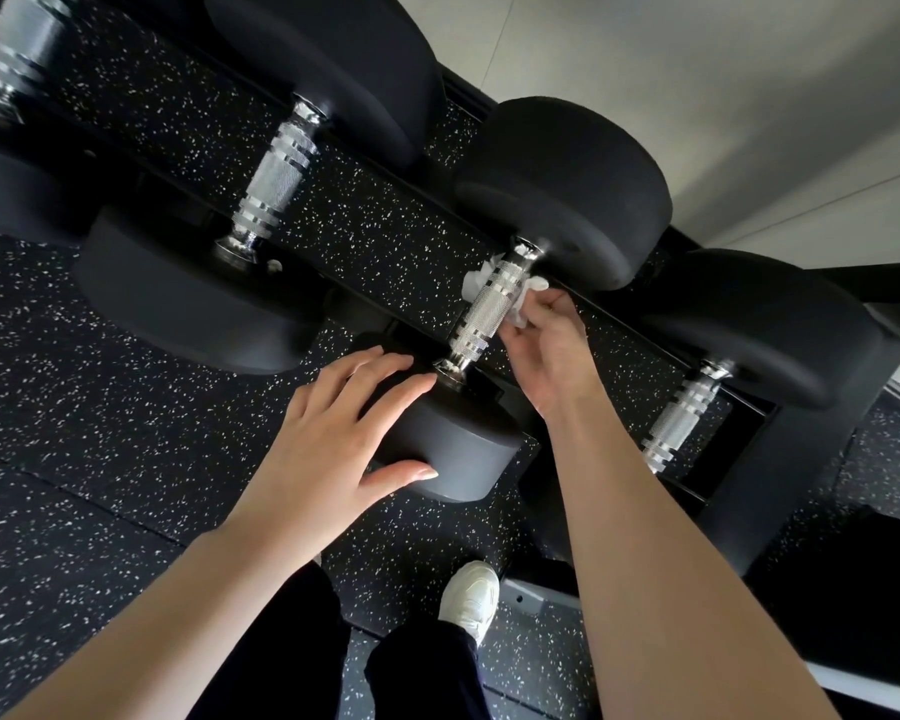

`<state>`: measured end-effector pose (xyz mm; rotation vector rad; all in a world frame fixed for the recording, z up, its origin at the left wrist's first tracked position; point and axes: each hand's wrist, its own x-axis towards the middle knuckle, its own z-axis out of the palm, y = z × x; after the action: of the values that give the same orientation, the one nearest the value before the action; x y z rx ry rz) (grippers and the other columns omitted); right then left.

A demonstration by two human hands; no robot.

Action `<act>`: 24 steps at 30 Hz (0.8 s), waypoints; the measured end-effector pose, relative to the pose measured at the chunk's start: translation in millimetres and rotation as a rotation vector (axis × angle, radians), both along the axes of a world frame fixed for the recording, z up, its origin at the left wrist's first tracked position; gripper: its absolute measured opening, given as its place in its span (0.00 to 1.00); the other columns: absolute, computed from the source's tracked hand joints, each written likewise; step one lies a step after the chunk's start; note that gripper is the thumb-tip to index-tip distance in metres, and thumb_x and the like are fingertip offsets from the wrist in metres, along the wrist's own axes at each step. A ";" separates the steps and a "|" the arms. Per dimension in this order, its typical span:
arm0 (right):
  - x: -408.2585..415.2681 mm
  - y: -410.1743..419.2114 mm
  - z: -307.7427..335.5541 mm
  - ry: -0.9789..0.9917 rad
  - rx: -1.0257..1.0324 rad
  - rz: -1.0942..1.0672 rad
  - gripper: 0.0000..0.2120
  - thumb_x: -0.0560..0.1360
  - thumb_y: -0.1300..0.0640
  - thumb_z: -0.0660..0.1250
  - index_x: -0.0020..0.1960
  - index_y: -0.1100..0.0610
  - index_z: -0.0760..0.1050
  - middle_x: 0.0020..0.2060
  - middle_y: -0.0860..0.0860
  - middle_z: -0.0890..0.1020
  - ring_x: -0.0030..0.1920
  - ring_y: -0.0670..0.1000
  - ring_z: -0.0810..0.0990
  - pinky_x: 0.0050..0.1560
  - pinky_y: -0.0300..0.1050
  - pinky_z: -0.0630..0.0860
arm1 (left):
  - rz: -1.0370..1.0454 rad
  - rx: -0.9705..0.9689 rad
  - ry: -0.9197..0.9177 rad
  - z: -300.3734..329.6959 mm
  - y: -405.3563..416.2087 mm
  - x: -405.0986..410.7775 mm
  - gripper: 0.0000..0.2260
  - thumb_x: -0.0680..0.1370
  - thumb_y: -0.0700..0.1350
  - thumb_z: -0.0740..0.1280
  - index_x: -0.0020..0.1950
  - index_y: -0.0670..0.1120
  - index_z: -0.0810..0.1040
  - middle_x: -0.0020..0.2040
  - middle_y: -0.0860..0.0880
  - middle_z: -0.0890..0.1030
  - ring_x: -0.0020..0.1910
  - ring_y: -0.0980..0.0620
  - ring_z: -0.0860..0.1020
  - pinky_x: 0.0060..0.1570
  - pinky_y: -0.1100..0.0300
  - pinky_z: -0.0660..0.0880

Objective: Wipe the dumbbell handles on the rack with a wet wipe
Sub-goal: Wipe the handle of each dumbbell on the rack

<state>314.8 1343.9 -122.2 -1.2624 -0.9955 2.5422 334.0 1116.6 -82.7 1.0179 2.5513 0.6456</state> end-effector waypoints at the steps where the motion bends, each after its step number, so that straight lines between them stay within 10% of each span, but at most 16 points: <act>1: 1.0 0.1 -0.2 -0.005 0.018 0.012 0.12 0.76 0.72 0.58 0.38 0.60 0.67 0.34 0.54 0.72 0.30 0.45 0.71 0.43 0.39 0.76 | -0.001 -0.001 0.001 0.3 0.2 -0.1 0.29 0.73 0.64 0.57 0.71 0.52 0.67 0.69 0.52 0.69 0.70 0.48 0.64 0.59 0.45 0.70; 7: 19.0 -6.3 0.8 -0.106 0.097 0.182 0.11 0.75 0.73 0.59 0.39 0.60 0.69 0.44 0.59 0.79 0.46 0.53 0.80 0.51 0.46 0.79 | 0.002 0.001 -0.003 0.6 -0.1 1.0 0.29 0.73 0.64 0.57 0.71 0.52 0.66 0.69 0.51 0.68 0.70 0.48 0.64 0.60 0.45 0.69; 16: 33.6 -12.6 5.5 -0.208 0.144 0.359 0.11 0.74 0.74 0.60 0.38 0.61 0.69 0.35 0.56 0.82 0.38 0.51 0.82 0.43 0.41 0.81 | 0.011 0.007 -0.002 0.8 0.2 1.7 0.30 0.73 0.64 0.57 0.71 0.52 0.66 0.69 0.52 0.68 0.70 0.49 0.63 0.60 0.46 0.68; 24: 41.1 -19.6 12.8 -0.345 0.603 0.689 0.13 0.70 0.70 0.70 0.35 0.56 0.72 0.38 0.54 0.82 0.38 0.47 0.80 0.46 0.39 0.75 | 0.004 -0.004 -0.003 -0.1 -0.1 1.0 0.30 0.73 0.64 0.58 0.71 0.52 0.67 0.69 0.51 0.68 0.70 0.47 0.64 0.58 0.46 0.70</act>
<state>355.9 1324.3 -109.4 -1.3285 -2.3930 2.0998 335.0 1116.4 -82.8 1.0102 2.5514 0.6424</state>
